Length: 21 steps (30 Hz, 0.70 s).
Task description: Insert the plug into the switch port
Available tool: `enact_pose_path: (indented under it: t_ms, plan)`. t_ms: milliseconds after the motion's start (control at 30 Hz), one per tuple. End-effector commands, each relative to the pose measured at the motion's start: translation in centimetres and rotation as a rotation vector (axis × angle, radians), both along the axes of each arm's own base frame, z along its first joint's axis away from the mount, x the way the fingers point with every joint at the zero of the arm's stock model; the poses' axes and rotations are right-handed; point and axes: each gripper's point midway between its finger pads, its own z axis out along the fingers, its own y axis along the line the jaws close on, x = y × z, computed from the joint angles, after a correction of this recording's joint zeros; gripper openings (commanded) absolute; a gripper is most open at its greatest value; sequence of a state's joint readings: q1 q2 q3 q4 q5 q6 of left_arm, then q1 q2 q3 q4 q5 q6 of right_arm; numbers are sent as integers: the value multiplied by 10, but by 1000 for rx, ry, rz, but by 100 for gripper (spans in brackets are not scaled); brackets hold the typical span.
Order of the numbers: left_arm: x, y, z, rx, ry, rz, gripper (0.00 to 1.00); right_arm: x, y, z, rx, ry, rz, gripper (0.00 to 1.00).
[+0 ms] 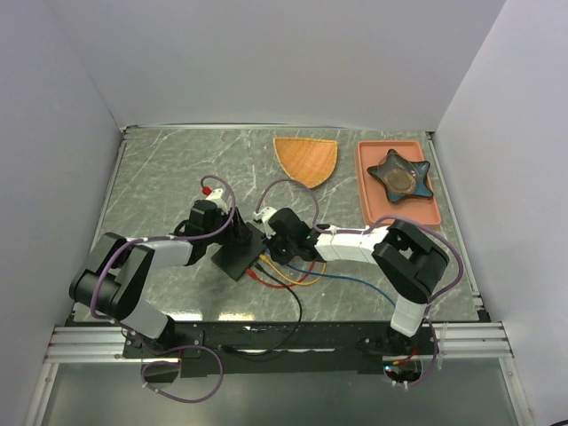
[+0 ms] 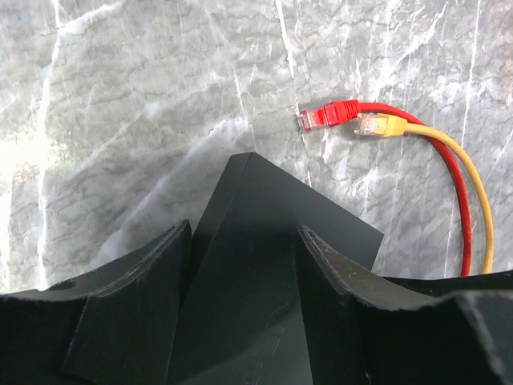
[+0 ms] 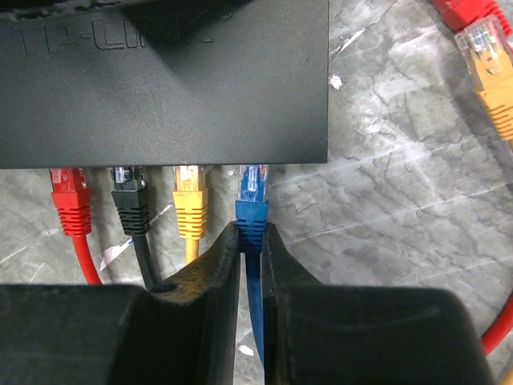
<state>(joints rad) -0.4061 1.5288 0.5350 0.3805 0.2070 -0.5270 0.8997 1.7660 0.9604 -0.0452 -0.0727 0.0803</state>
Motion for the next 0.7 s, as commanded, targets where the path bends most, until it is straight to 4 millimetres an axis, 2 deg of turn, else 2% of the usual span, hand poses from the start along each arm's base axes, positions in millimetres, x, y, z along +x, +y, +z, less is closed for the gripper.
enact_pose_path:
  t_ms: [0, 100, 133, 300, 500, 667]
  plan:
    - [-42, -50, 6, -145, 65, -215, 58, 25, 70, 52, 291, -167, 74, 0]
    - [-46, -52, 5, -152, 71, -227, 57, 27, 74, 46, 277, -151, 73, 0]
    - [-46, -53, 5, -154, 72, -230, 57, 30, 79, 51, 285, -150, 76, 0]
    - [-54, -58, 2, -162, 88, -270, 55, 29, 87, 49, 286, -151, 99, 0]
    - [-62, -63, 7, -208, 95, -308, 55, 25, 81, 33, 254, -140, 91, 0]
    - [-64, -65, 15, -231, 89, -316, 54, 19, 86, 22, 240, -116, 73, 0]
